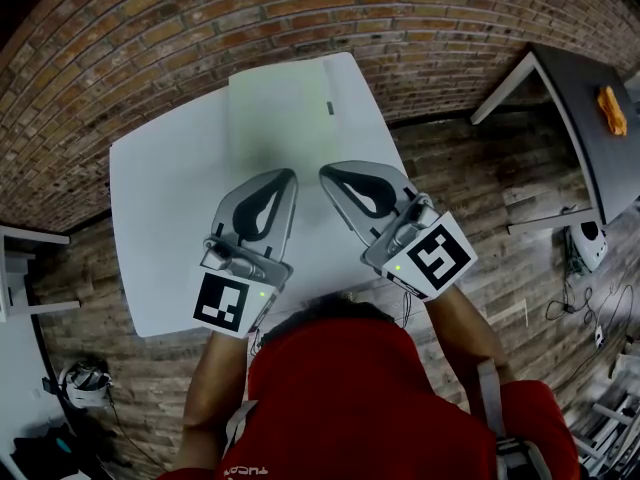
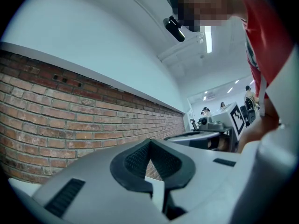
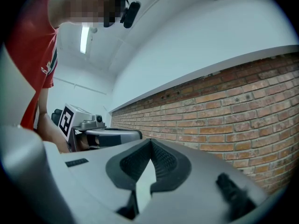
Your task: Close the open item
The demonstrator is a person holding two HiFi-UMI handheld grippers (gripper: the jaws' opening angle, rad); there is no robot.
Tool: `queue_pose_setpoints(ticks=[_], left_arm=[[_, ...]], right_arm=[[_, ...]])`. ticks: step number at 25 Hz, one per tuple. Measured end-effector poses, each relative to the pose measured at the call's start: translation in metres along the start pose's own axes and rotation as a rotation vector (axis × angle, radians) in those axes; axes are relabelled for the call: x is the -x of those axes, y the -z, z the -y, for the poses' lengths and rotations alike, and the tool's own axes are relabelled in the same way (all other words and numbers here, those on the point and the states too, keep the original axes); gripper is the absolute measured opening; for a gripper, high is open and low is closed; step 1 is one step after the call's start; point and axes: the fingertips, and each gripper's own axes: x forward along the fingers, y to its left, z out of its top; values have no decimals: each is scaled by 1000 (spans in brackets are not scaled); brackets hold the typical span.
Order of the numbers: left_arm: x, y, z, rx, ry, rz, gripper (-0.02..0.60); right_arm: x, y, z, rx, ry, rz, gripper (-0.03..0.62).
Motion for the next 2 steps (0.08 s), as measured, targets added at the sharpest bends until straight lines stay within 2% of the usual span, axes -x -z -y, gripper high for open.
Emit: queue_pose_setpoints(ticks=[2], left_arm=[[-1,1,0,0,0,-3,12]], right_arm=[[1,0,1,-1,2,0,31]])
